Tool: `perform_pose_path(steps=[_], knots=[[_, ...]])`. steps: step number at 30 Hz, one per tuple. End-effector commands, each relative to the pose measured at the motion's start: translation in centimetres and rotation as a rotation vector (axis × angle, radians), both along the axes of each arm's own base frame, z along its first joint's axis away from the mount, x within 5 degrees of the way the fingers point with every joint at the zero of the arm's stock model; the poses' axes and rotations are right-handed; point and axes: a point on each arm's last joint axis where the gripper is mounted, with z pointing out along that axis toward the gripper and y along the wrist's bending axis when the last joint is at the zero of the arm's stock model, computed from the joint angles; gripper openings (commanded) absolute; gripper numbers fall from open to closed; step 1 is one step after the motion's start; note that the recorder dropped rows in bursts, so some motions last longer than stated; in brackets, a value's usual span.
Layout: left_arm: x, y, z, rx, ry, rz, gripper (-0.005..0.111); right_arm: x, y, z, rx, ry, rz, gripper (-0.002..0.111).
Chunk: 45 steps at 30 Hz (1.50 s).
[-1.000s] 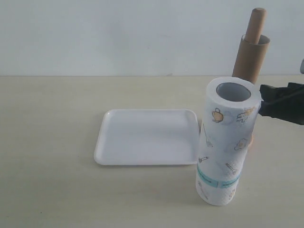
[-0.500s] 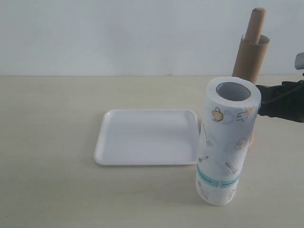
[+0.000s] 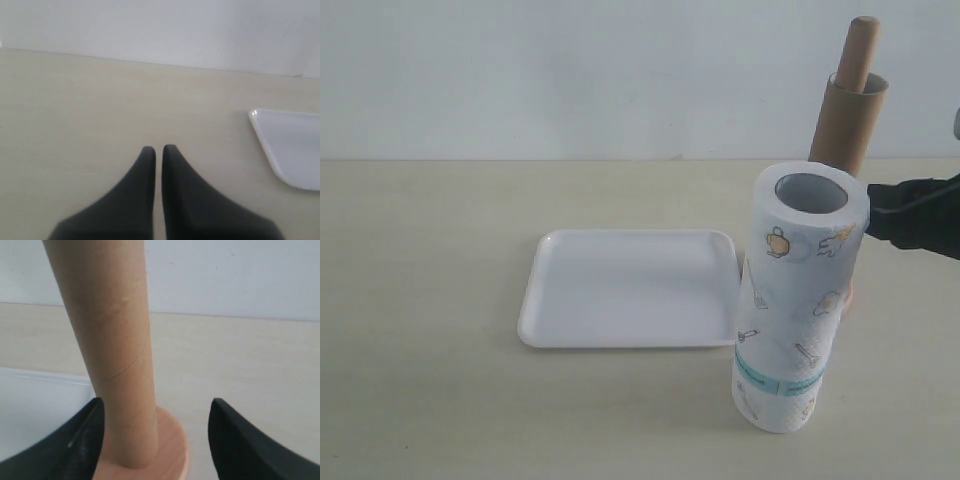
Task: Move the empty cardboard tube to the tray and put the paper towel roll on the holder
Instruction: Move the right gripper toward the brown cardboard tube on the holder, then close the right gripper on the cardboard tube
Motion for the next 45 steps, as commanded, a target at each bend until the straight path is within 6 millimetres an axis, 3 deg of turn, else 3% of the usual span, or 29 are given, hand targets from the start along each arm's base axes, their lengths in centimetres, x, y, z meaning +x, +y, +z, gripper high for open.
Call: perform_pose_path(steps=[1,11,13,17,21,25,30,35,45], knots=[[0.0,0.0,-0.1,-0.003,0.000,0.001,0.004,0.0,-0.1,0.2,0.001,0.002,-0.008,0.058],[0.0,0.0,-0.1,-0.003,0.000,0.001,0.004,0.0,-2.2,-0.1,0.035,0.051,-0.053,0.058],[0.0,0.0,-0.1,-0.003,0.000,0.001,0.004,-0.2,-2.5,-0.1,0.068,0.053,0.000,0.058],[0.0,0.0,-0.1,-0.003,0.000,0.001,0.004,-1.1,-1.9,0.8,0.146,0.012,0.272,0.058],[0.0,0.0,-0.1,-0.003,0.000,0.001,0.004,-0.9,-2.8,1.3,0.165,0.001,0.270,0.058],[0.0,0.0,-0.1,-0.003,0.000,0.001,0.004,-0.7,-2.4,1.3,0.151,-0.069,0.353,0.058],[0.0,0.0,-0.1,-0.003,0.000,0.001,0.004,0.3,-2.3,-0.2,0.141,-0.134,0.419,0.058],[0.0,0.0,-0.1,-0.003,0.000,0.001,0.004,1.6,-2.8,-1.9,0.160,-0.187,0.375,0.058],[0.0,0.0,-0.1,-0.003,0.000,0.001,0.004,2.9,-2.0,-2.2,0.118,-0.316,0.431,0.059]])
